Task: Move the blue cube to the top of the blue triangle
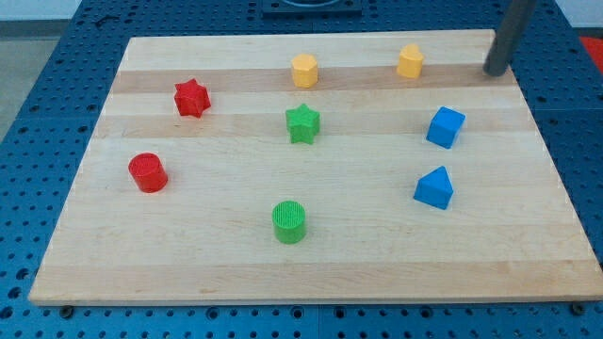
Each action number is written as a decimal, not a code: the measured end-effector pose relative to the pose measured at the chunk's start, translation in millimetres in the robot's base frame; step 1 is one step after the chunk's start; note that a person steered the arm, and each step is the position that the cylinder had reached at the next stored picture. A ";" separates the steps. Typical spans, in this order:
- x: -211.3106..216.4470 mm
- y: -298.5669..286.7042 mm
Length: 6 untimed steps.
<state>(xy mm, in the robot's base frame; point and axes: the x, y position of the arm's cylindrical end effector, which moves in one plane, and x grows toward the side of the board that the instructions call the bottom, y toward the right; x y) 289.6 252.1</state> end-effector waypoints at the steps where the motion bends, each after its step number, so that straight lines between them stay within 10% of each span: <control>1: 17.0 -37.1; 6: 136.6 -79.7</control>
